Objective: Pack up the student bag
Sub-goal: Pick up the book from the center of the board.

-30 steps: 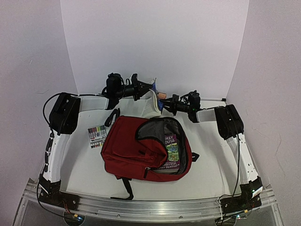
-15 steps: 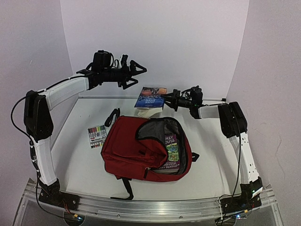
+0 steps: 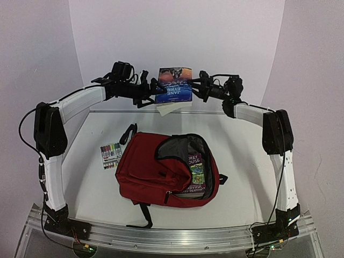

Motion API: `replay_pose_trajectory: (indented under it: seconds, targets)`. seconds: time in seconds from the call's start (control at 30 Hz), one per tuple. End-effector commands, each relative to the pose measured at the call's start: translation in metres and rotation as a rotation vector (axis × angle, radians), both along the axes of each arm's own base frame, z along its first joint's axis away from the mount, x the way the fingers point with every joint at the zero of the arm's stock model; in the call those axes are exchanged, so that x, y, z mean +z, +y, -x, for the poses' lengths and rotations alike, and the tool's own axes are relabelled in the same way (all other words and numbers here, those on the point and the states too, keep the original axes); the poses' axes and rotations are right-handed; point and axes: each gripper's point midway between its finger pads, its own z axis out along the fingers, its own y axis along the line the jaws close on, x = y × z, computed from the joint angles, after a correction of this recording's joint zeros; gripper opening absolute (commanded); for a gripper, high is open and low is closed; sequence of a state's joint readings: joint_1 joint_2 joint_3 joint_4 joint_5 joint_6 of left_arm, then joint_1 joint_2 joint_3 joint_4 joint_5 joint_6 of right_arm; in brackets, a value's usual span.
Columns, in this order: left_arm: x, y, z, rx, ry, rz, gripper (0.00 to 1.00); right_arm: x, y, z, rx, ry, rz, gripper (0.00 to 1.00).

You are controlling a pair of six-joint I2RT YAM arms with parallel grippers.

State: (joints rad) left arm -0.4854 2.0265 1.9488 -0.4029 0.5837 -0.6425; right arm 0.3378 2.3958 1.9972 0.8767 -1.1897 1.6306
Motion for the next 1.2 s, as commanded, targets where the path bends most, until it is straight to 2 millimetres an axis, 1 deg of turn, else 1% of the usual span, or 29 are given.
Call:
replay_pose_trajectory:
  seconds: [0.0,0.1,0.17,0.2,0.27,0.43,0.53,0.6,0.67,0.77,0.8,0.83,0.87,0.93,0.97,1.03,1.17]
  targets:
    - [0.028,-0.011,0.005,-0.087,-0.046,0.111,1.0,0.151,-0.018,0.086,0.056,-0.413,-0.164,0.0]
    - [0.048,-0.022,0.018,-0.171,-0.063,0.261,1.0,0.164,-0.019,0.099,0.071,-0.443,-0.176,0.0]
    - [0.062,-0.023,0.025,-0.205,-0.087,0.356,1.0,0.17,-0.02,0.104,0.077,-0.456,-0.181,0.0]
    - [0.063,-0.023,0.027,-0.209,-0.078,0.388,1.0,0.172,-0.02,0.106,0.078,-0.461,-0.182,0.0]
    - [0.076,-0.023,0.031,-0.227,-0.112,0.451,1.0,0.175,-0.02,0.11,0.081,-0.463,-0.185,0.0]
    - [0.092,-0.025,0.035,-0.266,-0.125,0.531,1.0,0.176,-0.021,0.114,0.087,-0.461,-0.184,0.0]
    - [0.099,-0.025,0.04,-0.279,-0.131,0.552,0.97,0.169,-0.02,0.115,0.101,-0.455,-0.17,0.0]
    - [0.105,-0.023,0.043,-0.289,-0.145,0.562,0.9,0.161,-0.019,0.116,0.117,-0.452,-0.157,0.0]
    - [0.111,-0.022,0.047,-0.298,-0.158,0.566,0.77,0.156,-0.019,0.119,0.133,-0.46,-0.154,0.0]
    - [0.113,-0.021,0.049,-0.301,-0.158,0.565,0.49,0.147,-0.017,0.117,0.15,-0.447,-0.136,0.0]
    - [0.113,-0.022,0.049,-0.302,-0.158,0.563,0.4,0.143,-0.016,0.116,0.153,-0.442,-0.13,0.04]
    - [0.113,-0.022,0.05,-0.304,-0.157,0.561,0.3,0.141,-0.016,0.116,0.155,-0.437,-0.126,0.12]
    - [0.112,-0.023,0.05,-0.307,-0.156,0.558,0.2,0.14,-0.016,0.116,0.156,-0.433,-0.124,0.23]
    - [0.11,-0.025,0.05,-0.313,-0.15,0.554,0.09,0.136,-0.014,0.118,0.162,-0.423,-0.117,0.43]
    - [0.11,-0.027,0.05,-0.314,-0.147,0.553,0.05,0.134,-0.012,0.121,0.17,-0.414,-0.115,0.48]
    - [0.107,-0.029,0.05,-0.321,-0.142,0.55,0.0,0.127,-0.009,0.125,0.182,-0.393,-0.107,0.57]
    - [0.101,-0.037,0.052,-0.341,-0.119,0.543,0.0,0.109,-0.004,0.127,0.189,-0.33,-0.091,0.66]
